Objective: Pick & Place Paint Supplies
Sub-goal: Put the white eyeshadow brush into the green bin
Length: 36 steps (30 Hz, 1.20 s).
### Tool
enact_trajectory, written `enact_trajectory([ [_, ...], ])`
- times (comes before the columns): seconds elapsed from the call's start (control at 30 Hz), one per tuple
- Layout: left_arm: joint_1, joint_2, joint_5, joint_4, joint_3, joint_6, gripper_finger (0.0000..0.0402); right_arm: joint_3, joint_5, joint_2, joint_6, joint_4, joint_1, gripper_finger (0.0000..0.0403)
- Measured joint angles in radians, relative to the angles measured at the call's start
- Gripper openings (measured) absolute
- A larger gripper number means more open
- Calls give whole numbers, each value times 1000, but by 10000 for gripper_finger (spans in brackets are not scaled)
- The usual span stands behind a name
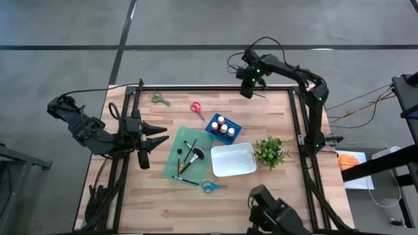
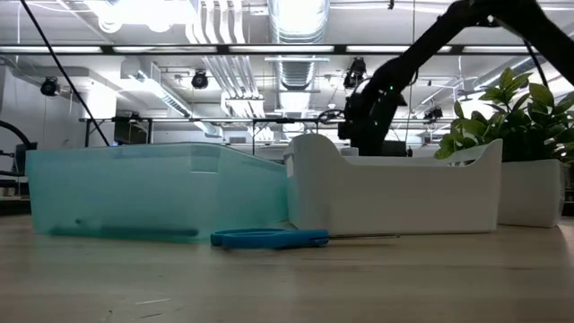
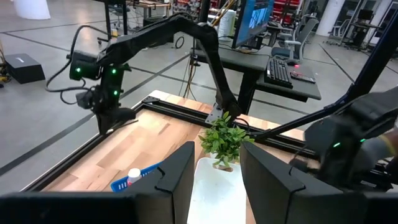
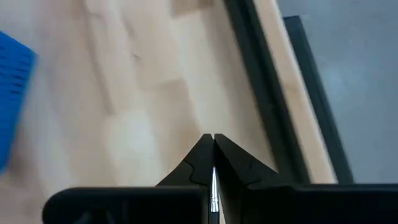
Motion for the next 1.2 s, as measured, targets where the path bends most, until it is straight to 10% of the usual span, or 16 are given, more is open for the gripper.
enact_trajectory([
  [0.63, 0, 0, -85, -3, 0, 8, 137, -93, -221, -326, 449, 327, 438, 7],
  [0.9, 0, 0, -86, -2, 0, 35, 137, -132, -238, -279, 748, 855, 633, 7],
  [1.2, 0, -1, -82, -4, 0, 49, 137, -84, -192, -78, 771, 962, 714, 7],
])
